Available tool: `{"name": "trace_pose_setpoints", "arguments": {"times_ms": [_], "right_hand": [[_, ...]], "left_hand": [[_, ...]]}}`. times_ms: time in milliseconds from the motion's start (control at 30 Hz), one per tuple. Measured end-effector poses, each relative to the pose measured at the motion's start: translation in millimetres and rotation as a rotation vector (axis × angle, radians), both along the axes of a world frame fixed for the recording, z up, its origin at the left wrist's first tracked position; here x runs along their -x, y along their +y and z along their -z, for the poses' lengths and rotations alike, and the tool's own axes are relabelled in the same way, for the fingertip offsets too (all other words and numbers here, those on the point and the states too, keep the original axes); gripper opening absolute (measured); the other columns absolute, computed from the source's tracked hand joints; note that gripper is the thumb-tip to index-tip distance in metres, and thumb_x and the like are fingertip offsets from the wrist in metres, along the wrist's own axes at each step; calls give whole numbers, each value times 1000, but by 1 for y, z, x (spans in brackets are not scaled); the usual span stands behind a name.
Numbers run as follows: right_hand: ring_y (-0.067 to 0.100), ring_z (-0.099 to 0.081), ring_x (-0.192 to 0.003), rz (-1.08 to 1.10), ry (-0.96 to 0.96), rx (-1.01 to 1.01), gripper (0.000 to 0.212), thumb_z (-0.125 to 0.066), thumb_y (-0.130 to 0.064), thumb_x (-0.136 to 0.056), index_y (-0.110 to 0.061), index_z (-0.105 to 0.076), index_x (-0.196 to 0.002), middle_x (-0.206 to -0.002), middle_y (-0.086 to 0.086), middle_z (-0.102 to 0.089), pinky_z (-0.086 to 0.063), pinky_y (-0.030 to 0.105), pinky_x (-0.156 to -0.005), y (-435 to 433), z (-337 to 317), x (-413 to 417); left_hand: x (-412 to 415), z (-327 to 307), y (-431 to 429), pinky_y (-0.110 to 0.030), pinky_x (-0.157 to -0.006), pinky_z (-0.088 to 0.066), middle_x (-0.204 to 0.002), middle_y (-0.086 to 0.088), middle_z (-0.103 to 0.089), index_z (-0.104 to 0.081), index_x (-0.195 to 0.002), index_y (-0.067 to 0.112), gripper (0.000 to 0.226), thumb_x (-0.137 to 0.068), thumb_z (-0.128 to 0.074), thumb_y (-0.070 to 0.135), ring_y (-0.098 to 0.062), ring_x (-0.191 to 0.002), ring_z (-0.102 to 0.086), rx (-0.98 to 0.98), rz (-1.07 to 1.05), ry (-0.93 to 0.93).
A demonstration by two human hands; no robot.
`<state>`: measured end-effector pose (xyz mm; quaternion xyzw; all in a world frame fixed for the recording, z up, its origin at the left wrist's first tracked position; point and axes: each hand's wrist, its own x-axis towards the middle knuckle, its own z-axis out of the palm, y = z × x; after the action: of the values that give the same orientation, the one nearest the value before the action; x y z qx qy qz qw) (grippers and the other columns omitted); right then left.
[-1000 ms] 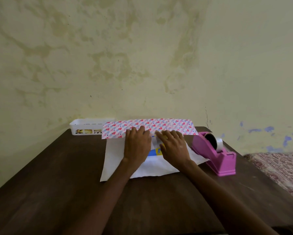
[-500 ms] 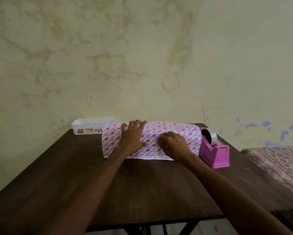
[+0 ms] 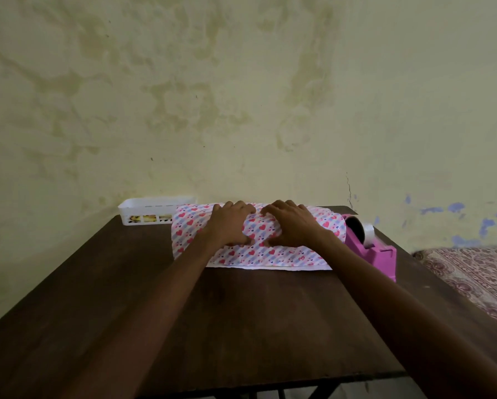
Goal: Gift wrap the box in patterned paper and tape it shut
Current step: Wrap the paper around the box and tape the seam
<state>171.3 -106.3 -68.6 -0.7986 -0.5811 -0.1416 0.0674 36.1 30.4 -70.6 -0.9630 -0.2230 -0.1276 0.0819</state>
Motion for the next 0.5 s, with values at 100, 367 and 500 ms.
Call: {"name": "trace_pose_setpoints", "arguments": {"times_ms": [100,367,500], "right_hand": [[27,-38,-134,16,42,76,78,-73,-60,-76,-34,-38,-141,-148,0,-44,-31,50,-110,8,-10,-6],[28,-27,-138,44,56,201,96,-78,-60,-69,-36,-25,-146,-152,2,-38,-23,50,-112,23,-18,-17],[29,-26,-138,66,38,185,98,-78,-60,-69,-33,-25,-146,-152,3,-37,-21,49,-112,28,-14,-15]], "left_hand": [[-5,-9,4,-51,-115,-19,-155,3,-29,-27,-146,33,89,-74,-65,68,-25,-139,-28,21,-22,97],[-28,-32,23,-53,-112,-28,-151,-2,-33,-24,-148,33,109,-59,-79,64,-29,-135,-28,142,-77,278],[-32,-40,24,-56,-109,-32,-149,-4,-32,-23,-147,35,112,-55,-81,63,-31,-135,-30,162,-117,334]]}}
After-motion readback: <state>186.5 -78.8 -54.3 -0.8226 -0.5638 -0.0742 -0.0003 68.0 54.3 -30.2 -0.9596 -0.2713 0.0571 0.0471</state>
